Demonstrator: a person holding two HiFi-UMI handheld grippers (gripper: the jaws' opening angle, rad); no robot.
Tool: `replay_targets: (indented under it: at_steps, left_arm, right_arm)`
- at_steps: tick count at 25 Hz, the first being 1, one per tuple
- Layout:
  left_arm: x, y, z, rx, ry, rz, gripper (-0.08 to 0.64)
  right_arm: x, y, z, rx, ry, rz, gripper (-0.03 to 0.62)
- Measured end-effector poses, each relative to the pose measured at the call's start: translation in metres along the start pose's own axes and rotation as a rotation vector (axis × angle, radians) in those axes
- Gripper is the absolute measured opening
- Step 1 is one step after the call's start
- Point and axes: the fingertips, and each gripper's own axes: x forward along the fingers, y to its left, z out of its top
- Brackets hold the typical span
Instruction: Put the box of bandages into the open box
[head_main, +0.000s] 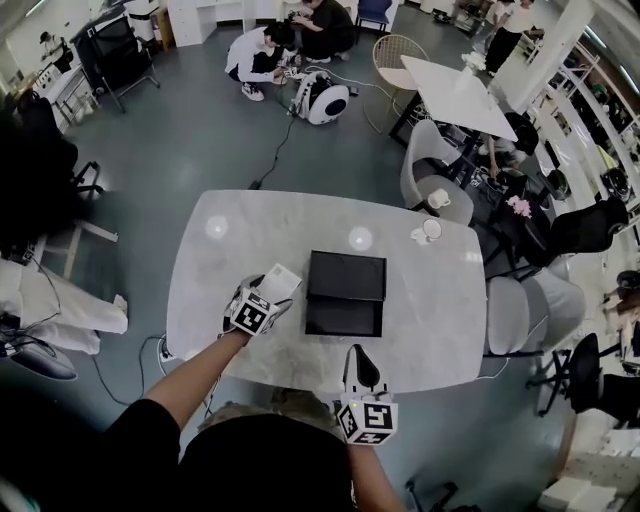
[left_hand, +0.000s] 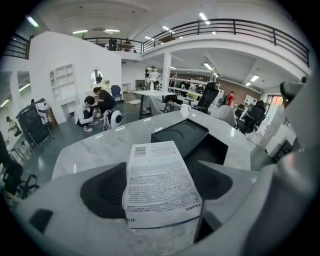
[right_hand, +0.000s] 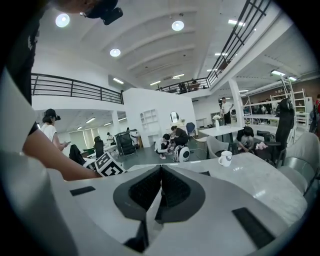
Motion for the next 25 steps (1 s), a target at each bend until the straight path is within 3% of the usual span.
replay_targets:
  at_steps: [13,19,25]
  left_arm:
    - [0.028,-0.086,0.049,0.124,-0.028,-0.115,0.428]
    - [0.059,-0.131,0.062,0.241,-0.038,-0.193,0.428]
    - [0.074,-0.176,0.057,0.324,0.029,-0.289,0.428]
  right_arm:
    - [-0.041,-0.08,0.007,0.031,-0.039,-0.138,0.012]
    - [-0.053,-0.113,0.003,0.036,-0.047,-0.215,0.012]
    - [-0.064,-0.131,-0.011,0.062,-0.039,-0.263,0.012]
